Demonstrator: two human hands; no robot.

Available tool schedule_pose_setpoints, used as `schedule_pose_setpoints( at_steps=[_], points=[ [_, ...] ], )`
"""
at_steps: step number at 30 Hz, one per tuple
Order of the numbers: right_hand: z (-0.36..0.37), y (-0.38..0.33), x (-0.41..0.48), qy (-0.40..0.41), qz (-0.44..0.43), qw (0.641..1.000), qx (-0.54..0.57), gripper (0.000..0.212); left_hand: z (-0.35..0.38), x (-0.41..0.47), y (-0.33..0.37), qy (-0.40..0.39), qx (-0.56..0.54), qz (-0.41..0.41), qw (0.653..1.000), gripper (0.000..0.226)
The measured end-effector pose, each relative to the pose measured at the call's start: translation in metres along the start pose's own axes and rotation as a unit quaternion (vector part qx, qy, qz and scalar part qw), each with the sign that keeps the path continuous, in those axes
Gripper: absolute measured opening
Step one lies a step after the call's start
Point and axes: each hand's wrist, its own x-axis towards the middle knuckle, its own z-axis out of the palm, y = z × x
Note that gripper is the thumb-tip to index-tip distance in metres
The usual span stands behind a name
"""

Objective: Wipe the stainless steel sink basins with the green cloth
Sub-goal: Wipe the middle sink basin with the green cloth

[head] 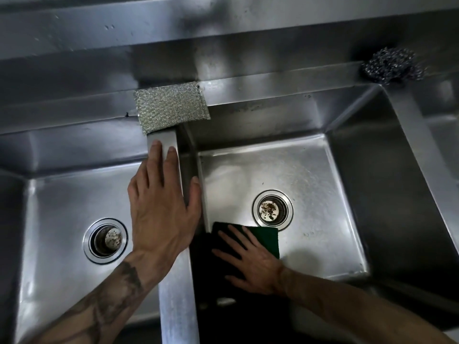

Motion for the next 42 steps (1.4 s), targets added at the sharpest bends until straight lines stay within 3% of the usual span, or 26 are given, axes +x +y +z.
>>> schedule_pose_setpoints(
  at_steps=[5, 10, 20, 27, 31, 37, 42],
  points=[
    [-0.006, -0.005, 0.020, 0.002, 0.042, 0.999, 0.019, 0.074, 0.001, 0.000, -0.001, 0.004, 0.003, 0.000, 1.000, 0.063],
    [-0.003, -0.003, -0.001, -0.032, -0.060, 0.997, -0.027, 0.071, 0.001, -0.001, -0.001, -0.001, 0.001, 0.002, 1.000, 0.062],
    [-0.019, 0.036, -0.042, -0.088, -0.071, 0.991, -0.066, 0.071, -0.001, -0.001, -0.003, 0.000, -0.013, 0.008, 1.000, 0.063],
    [-0.012, 0.003, -0.016, -0.064, -0.029, 0.996, -0.052, 0.074, -0.001, -0.002, -0.004, -0.002, -0.030, 0.007, 1.000, 0.064],
    [-0.015, 0.026, -0.036, -0.063, -0.023, 0.995, -0.068, 0.075, -0.002, -0.002, -0.003, -0.012, -0.036, 0.005, 0.999, 0.066],
    [-0.029, 0.088, -0.097, -0.088, 0.042, 0.990, -0.099, 0.077, -0.003, -0.002, -0.004, -0.018, -0.056, 0.006, 0.998, 0.066],
    [-0.038, 0.119, -0.103, -0.065, 0.230, 0.970, -0.048, 0.079, -0.001, -0.002, -0.002, -0.018, -0.063, 0.006, 0.998, 0.065]
  ],
)
